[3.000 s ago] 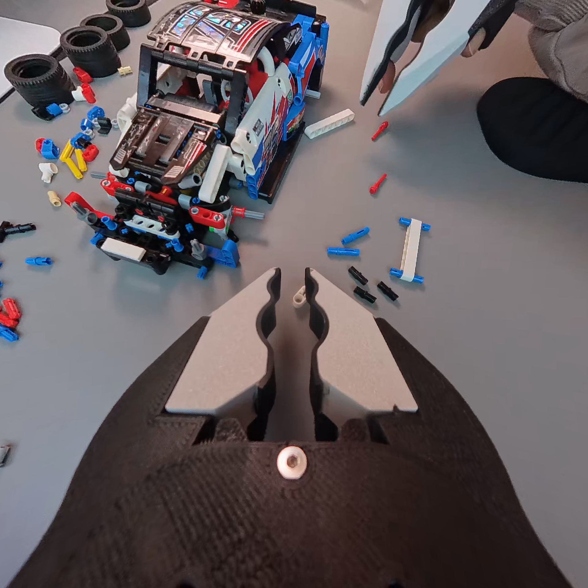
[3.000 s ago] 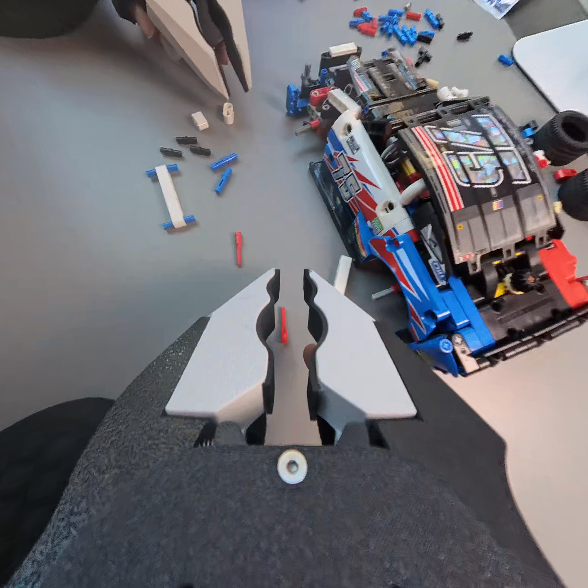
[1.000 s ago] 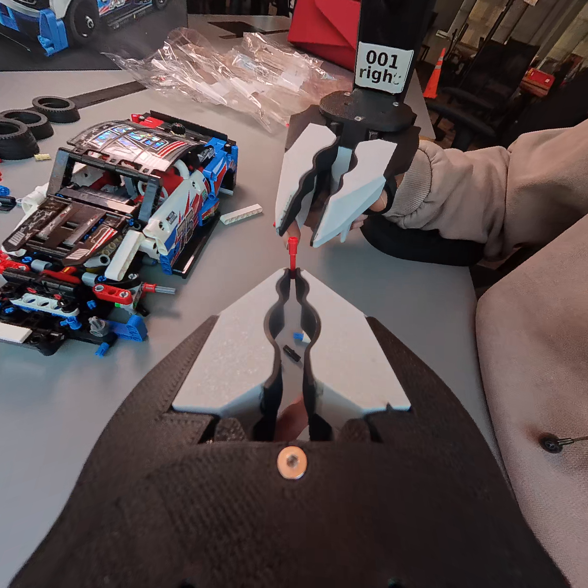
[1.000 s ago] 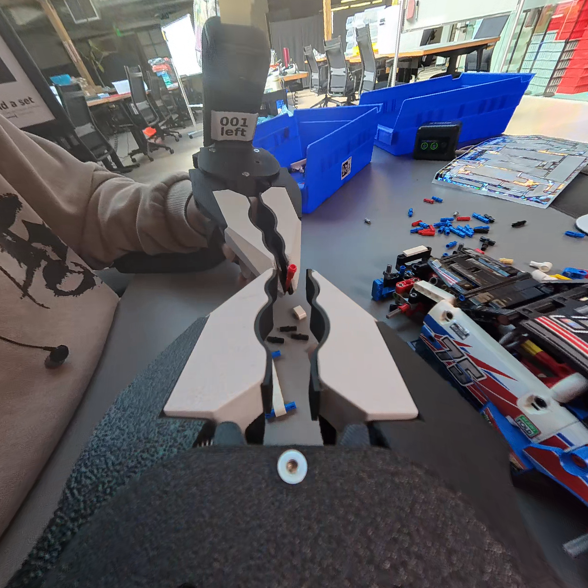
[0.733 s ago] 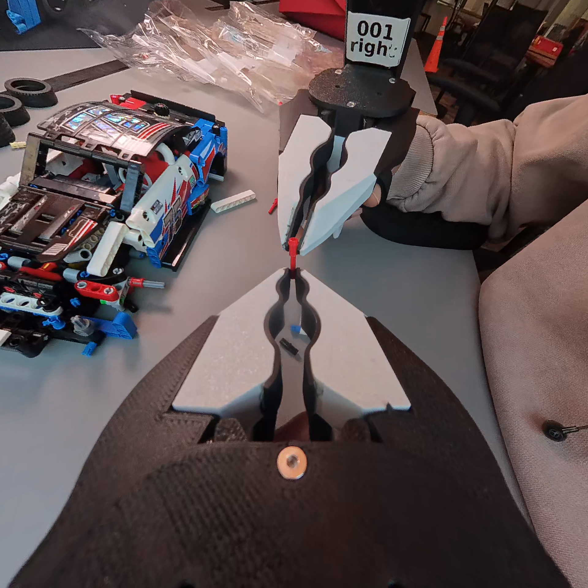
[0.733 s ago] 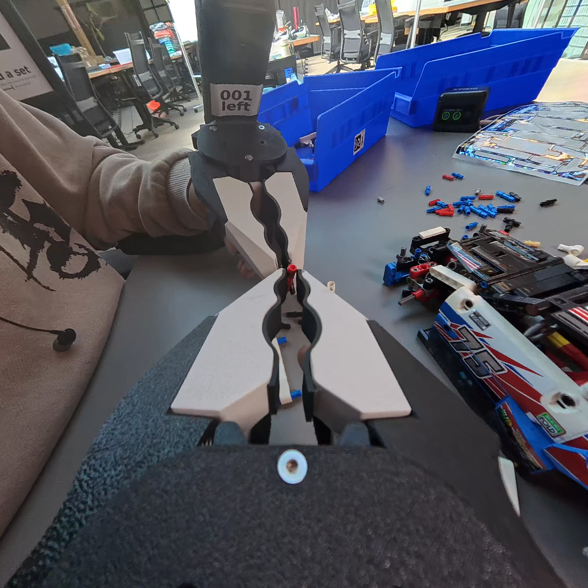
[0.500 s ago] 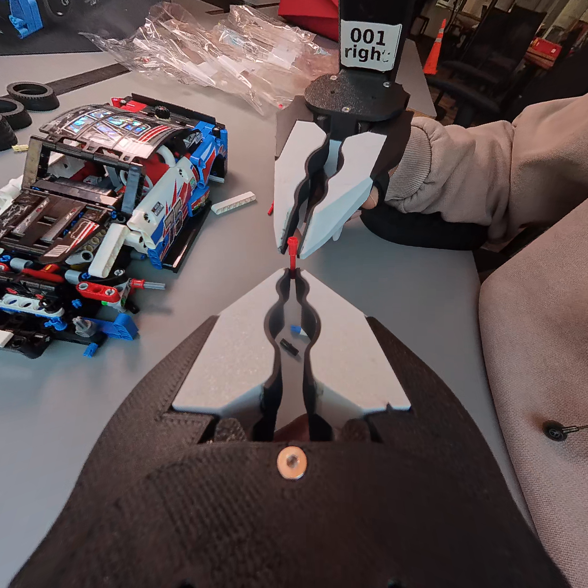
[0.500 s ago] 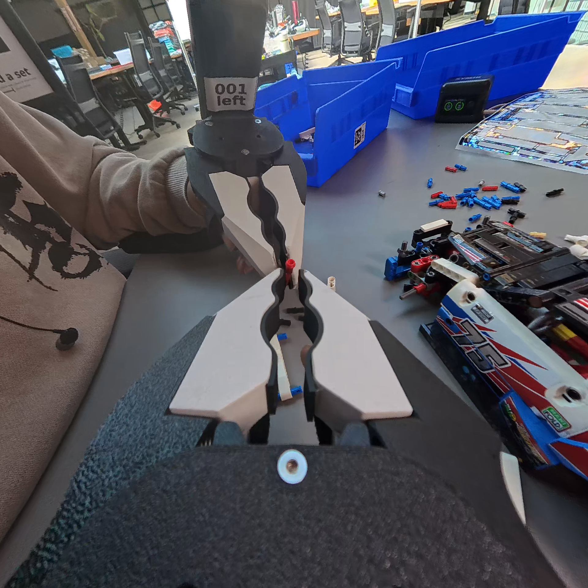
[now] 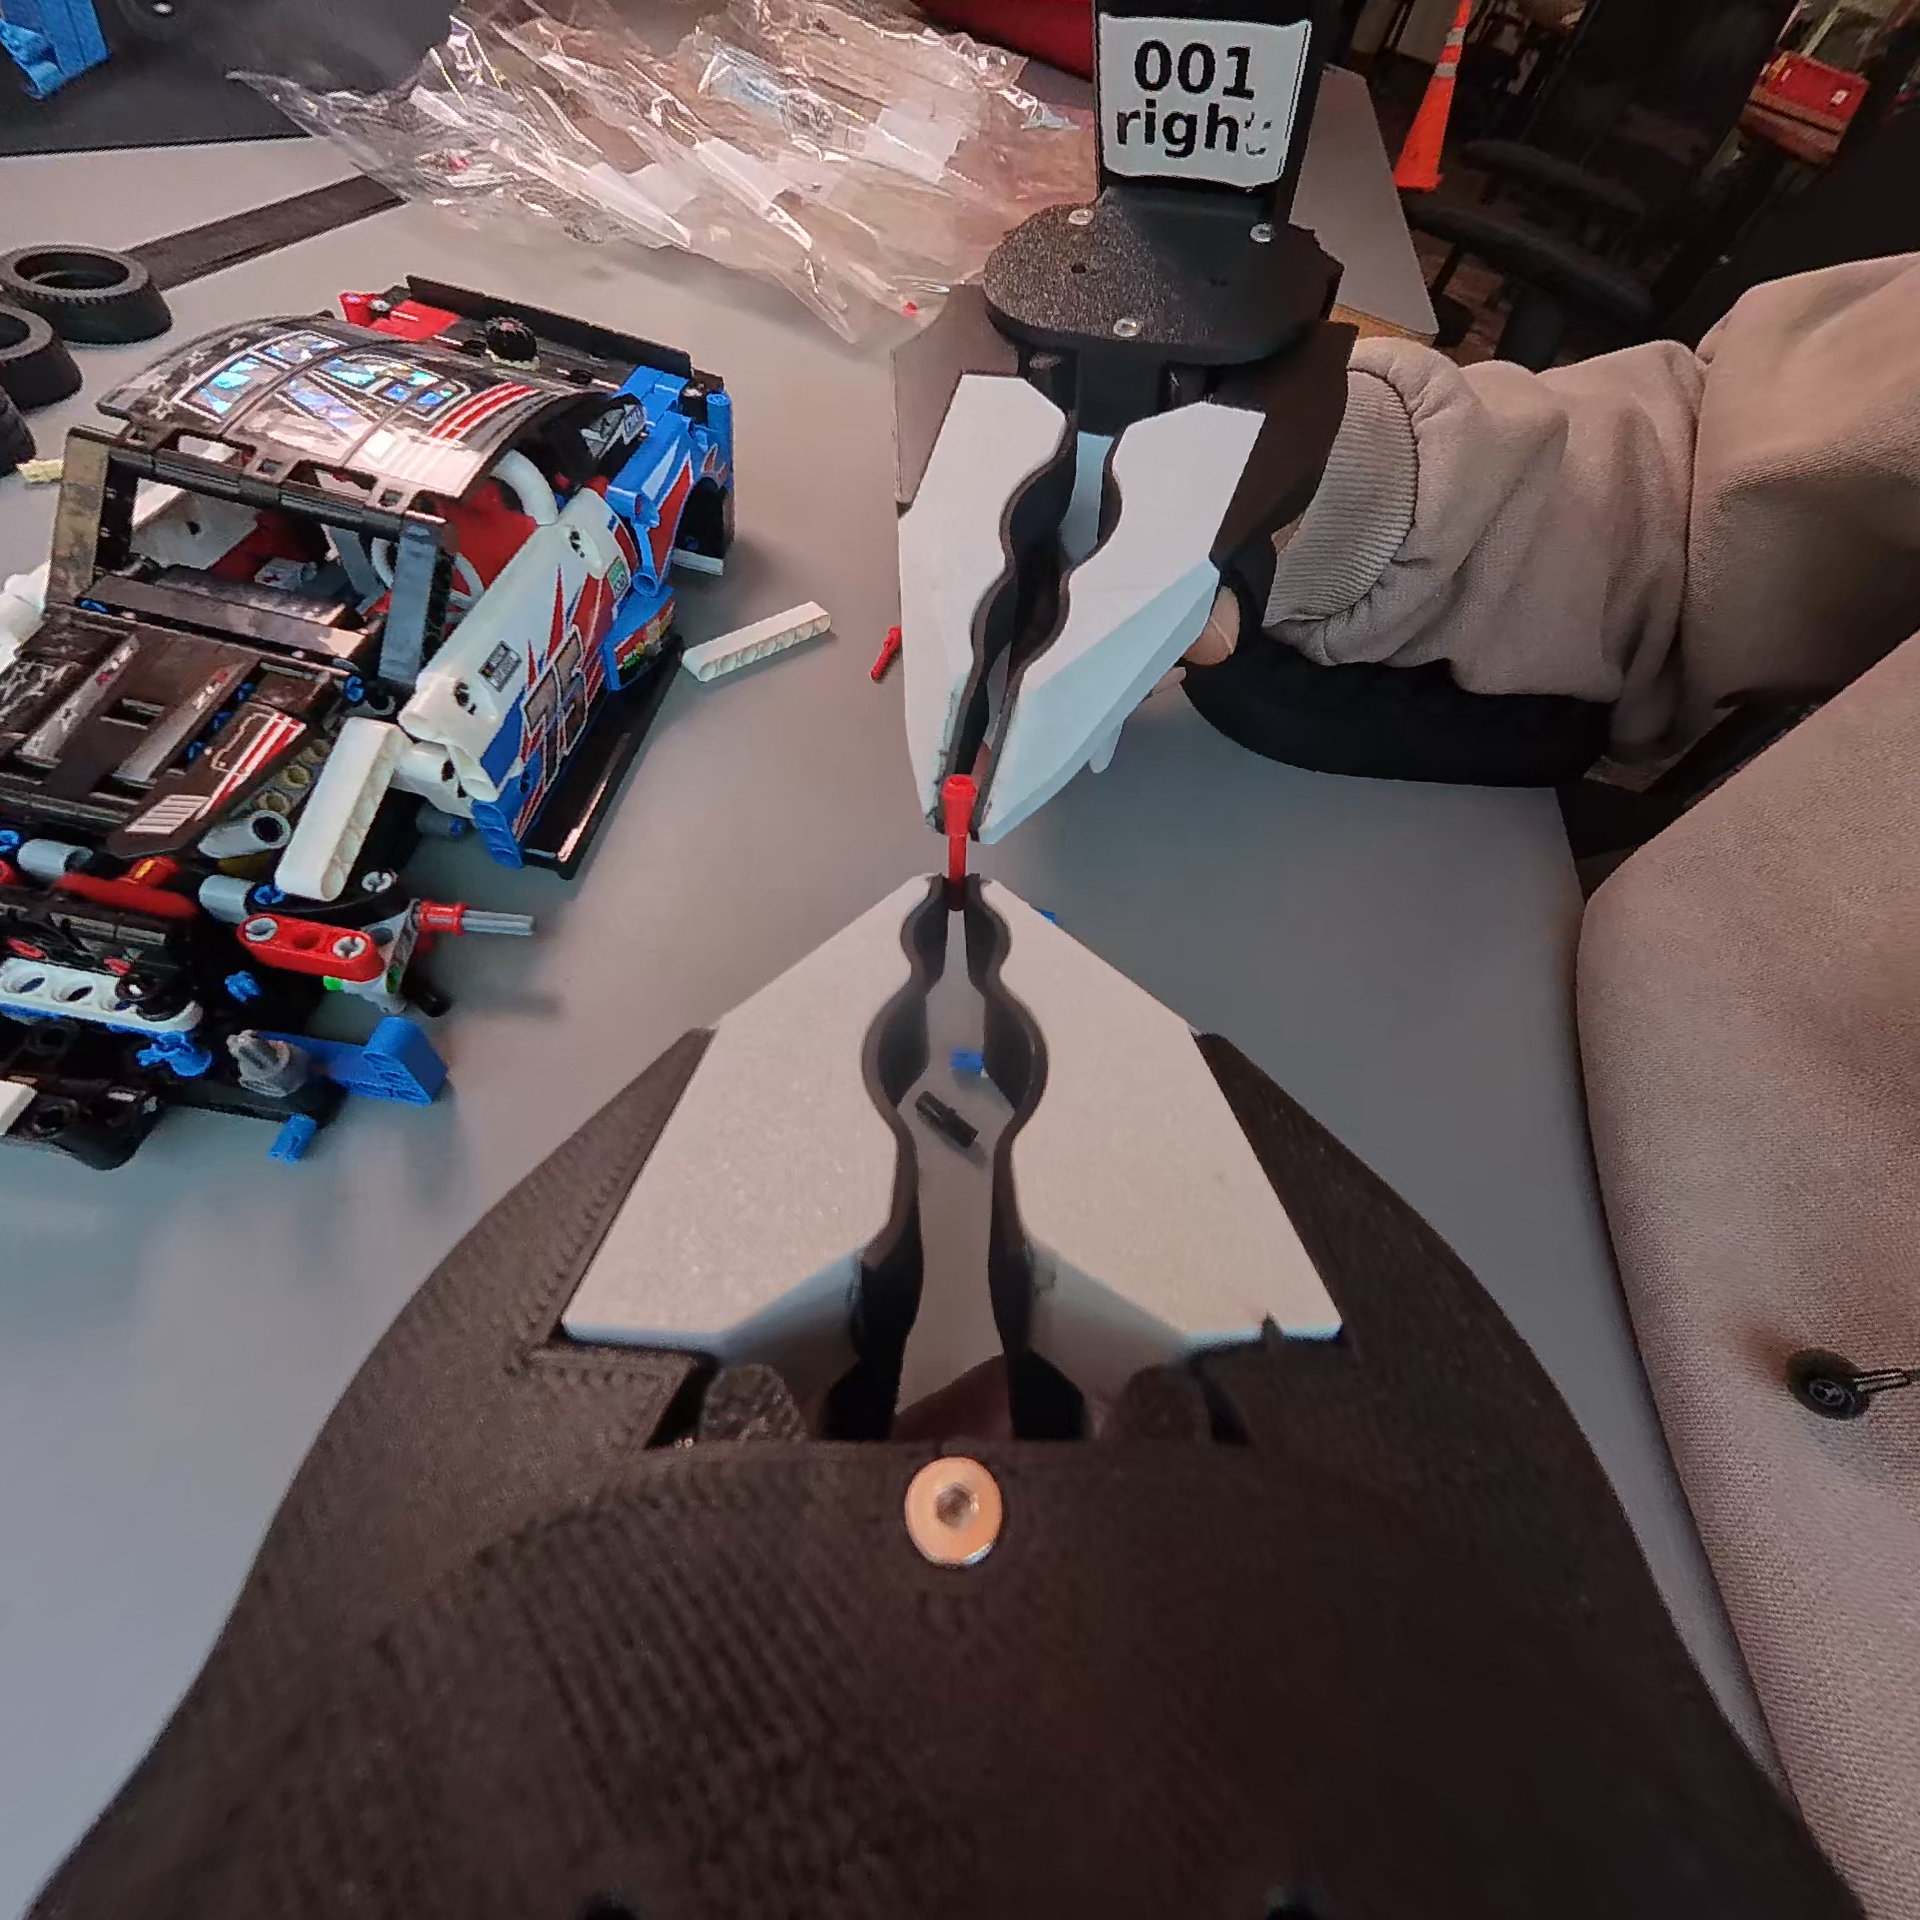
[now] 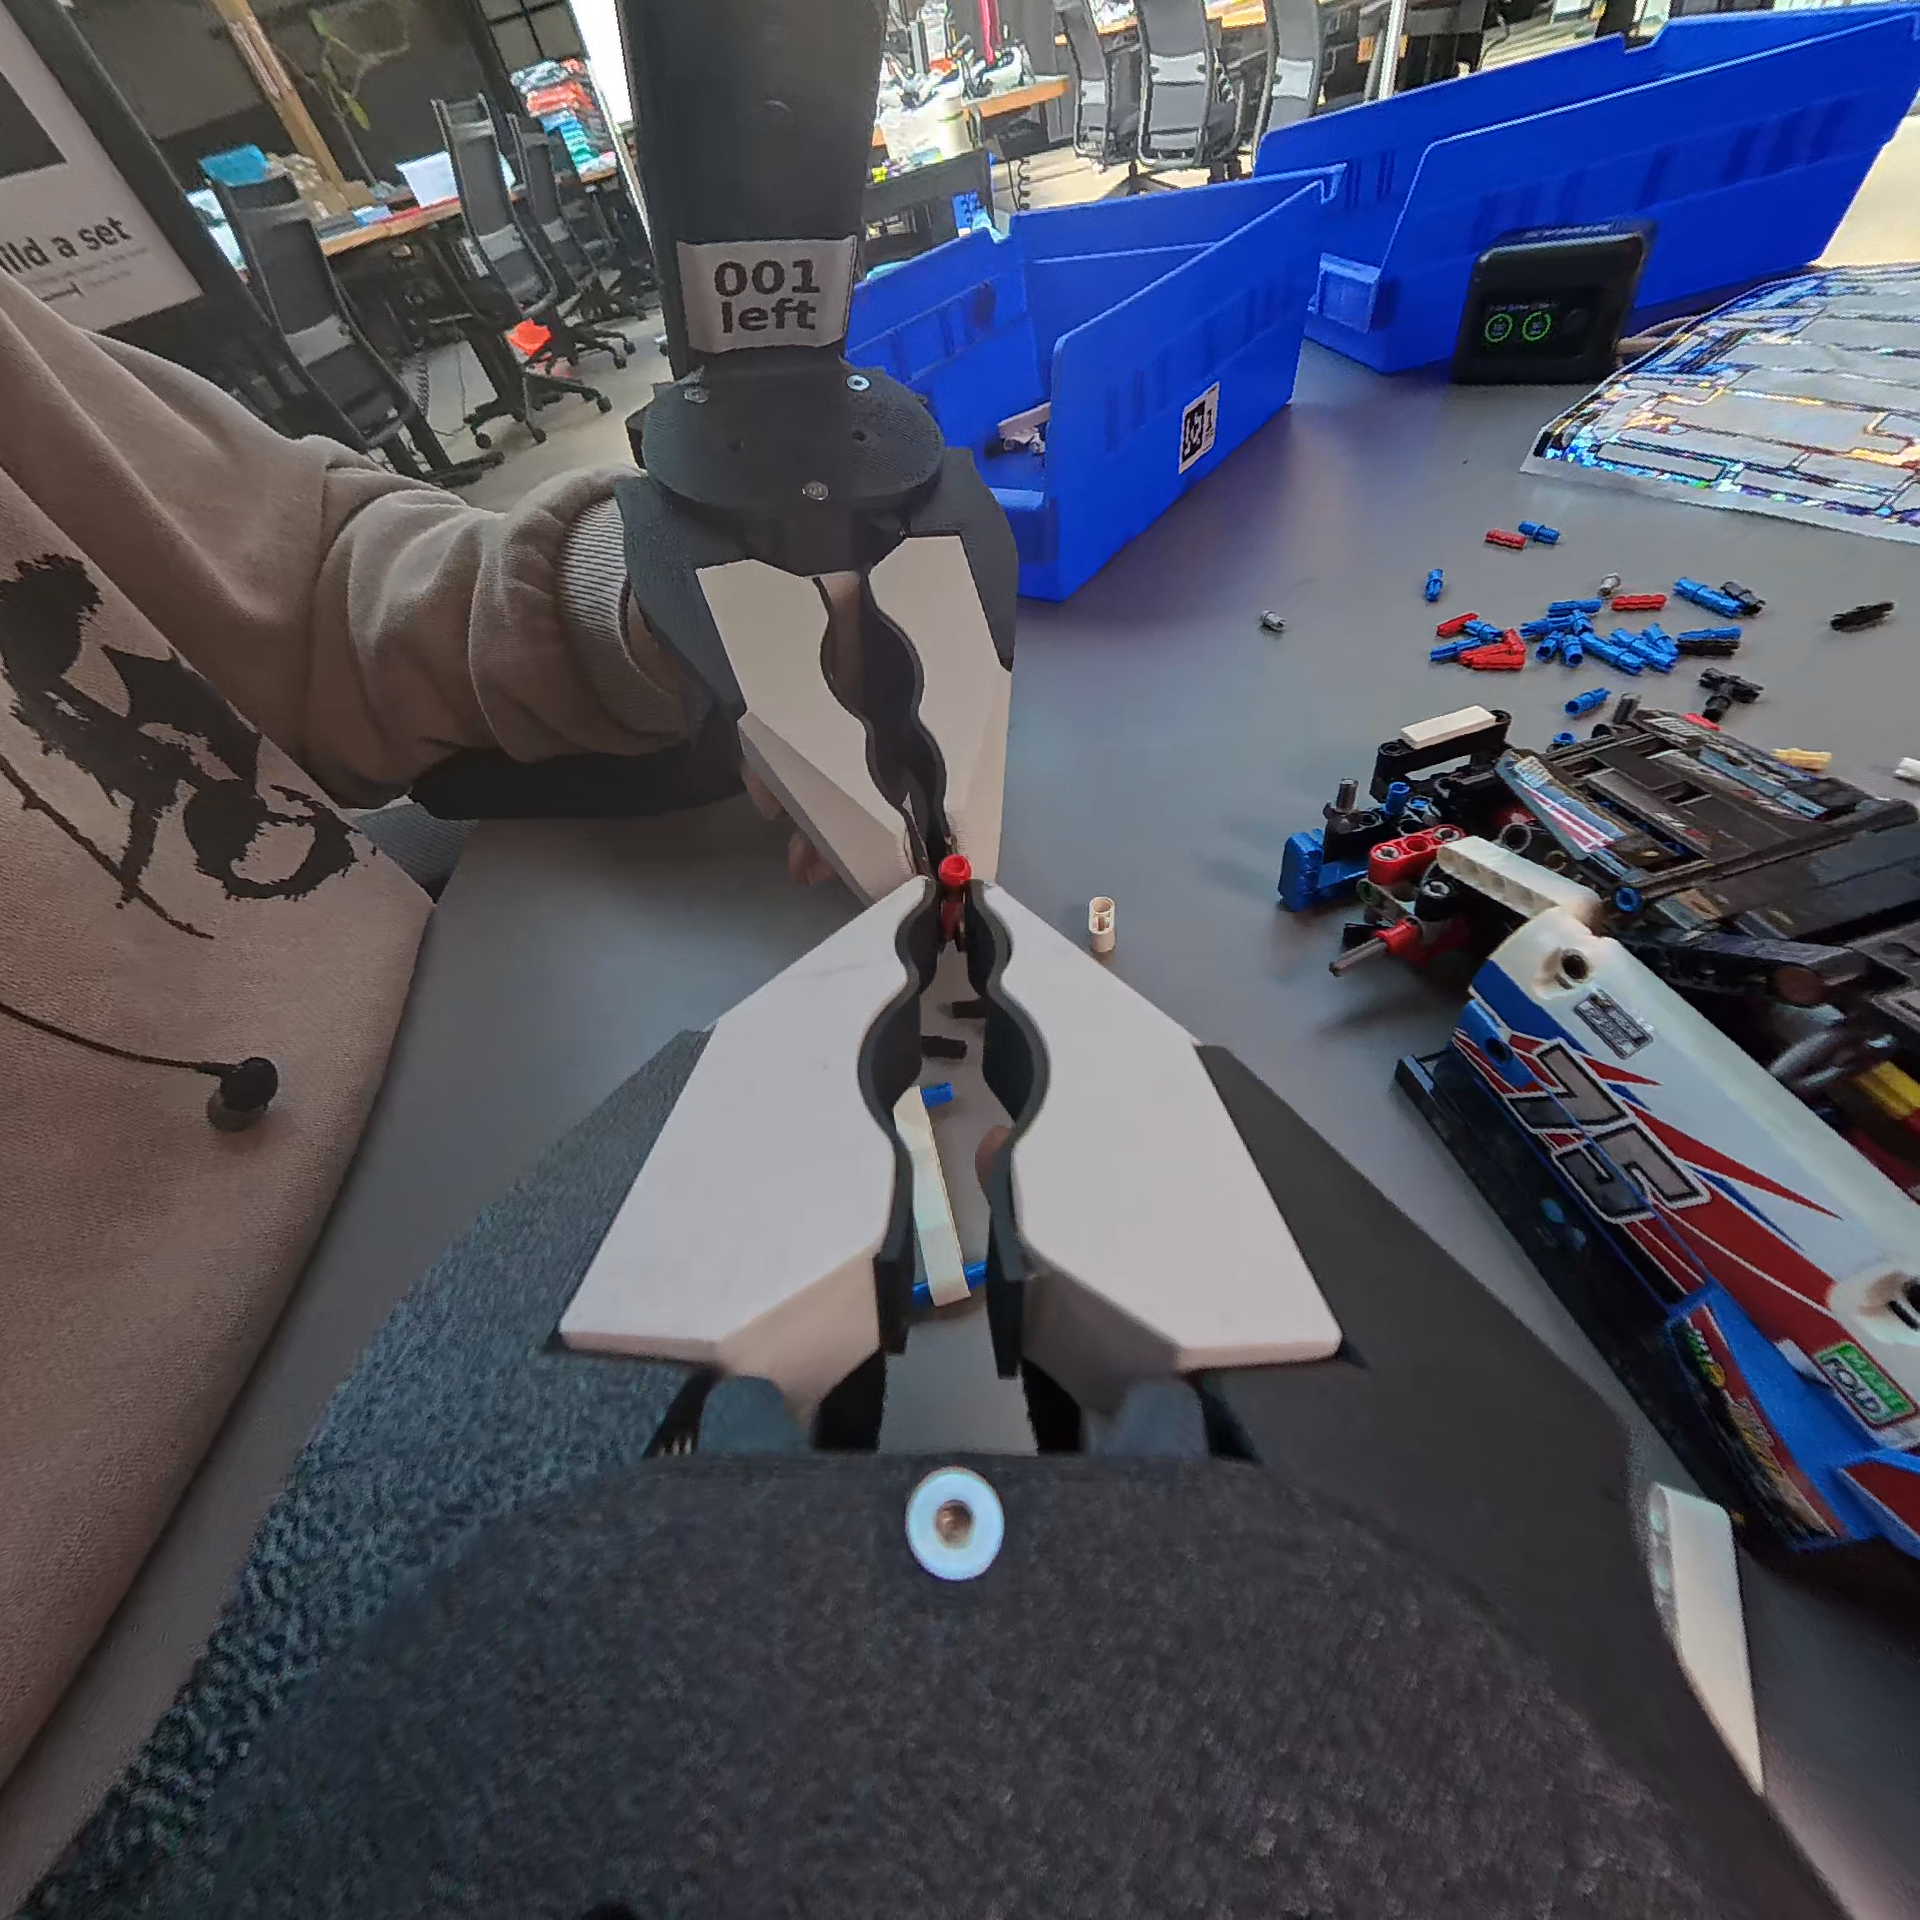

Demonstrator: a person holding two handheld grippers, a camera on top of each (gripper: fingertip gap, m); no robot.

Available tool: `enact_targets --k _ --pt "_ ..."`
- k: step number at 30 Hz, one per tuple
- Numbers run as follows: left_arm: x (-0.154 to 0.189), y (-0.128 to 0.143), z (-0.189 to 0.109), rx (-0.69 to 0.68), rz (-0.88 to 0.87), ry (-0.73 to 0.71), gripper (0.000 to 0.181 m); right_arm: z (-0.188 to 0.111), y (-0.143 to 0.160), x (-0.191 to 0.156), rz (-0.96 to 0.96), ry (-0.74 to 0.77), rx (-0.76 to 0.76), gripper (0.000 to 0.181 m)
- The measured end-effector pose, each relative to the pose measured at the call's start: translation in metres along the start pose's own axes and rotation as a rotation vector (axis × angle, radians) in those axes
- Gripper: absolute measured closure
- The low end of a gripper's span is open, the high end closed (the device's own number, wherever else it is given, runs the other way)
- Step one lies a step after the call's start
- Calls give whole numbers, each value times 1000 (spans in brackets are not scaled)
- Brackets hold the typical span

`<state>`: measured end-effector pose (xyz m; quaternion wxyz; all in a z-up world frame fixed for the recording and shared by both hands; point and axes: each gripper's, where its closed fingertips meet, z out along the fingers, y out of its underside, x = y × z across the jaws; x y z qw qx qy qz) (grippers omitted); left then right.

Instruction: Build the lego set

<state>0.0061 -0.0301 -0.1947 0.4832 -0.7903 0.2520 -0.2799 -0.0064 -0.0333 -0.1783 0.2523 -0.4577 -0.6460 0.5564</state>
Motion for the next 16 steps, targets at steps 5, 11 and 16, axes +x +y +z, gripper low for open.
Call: enact_targets --k 5,11,16 --pt "-1 -1 0 14 -19 2 180 -1 -1 0 19 -11 3 180" --pt "-17 13 -7 -78 -17 -54 163 -11 3 16 27 51 -32 179" --pt "-10 49 -9 -298 1 3 164 -15 35 15 0 38 -228 179"
